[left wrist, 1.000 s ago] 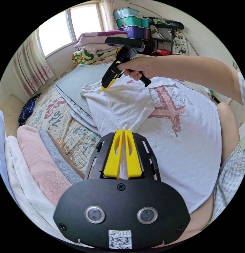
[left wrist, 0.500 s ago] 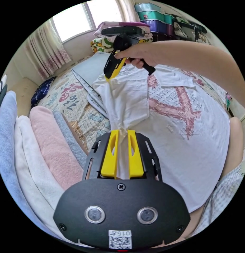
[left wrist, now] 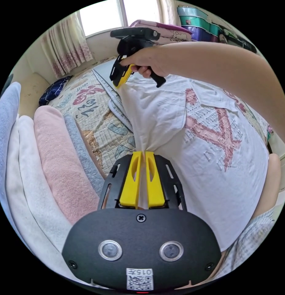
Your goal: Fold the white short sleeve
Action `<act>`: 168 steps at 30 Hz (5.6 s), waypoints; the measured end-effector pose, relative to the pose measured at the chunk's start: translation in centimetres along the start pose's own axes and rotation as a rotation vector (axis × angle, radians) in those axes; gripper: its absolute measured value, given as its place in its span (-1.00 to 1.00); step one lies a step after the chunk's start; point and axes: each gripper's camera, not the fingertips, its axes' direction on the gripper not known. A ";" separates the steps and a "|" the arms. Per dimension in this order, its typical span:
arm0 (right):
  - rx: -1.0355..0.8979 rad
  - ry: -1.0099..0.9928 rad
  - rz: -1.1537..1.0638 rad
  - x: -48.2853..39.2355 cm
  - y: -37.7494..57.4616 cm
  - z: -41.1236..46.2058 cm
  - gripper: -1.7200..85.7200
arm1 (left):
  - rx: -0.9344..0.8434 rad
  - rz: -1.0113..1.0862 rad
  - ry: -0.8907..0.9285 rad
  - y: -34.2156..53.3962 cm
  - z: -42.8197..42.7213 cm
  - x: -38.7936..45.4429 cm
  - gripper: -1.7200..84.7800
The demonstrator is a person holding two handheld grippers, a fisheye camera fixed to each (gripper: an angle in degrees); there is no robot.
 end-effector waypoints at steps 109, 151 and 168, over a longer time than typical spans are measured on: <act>0.527 0.063 0.154 1.3 -5.0 -79.4 -0.96 | 0.471 -0.089 0.175 -18.9 -8.1 -8.5 -0.96; 0.262 -0.178 0.556 5.3 18.2 -89.8 -0.59 | 0.189 -0.408 0.110 7.1 2.9 -3.6 -0.66; 0.462 -0.179 0.690 9.9 21.4 -88.0 -0.95 | 0.316 -0.600 0.336 7.6 8.6 -9.7 -0.97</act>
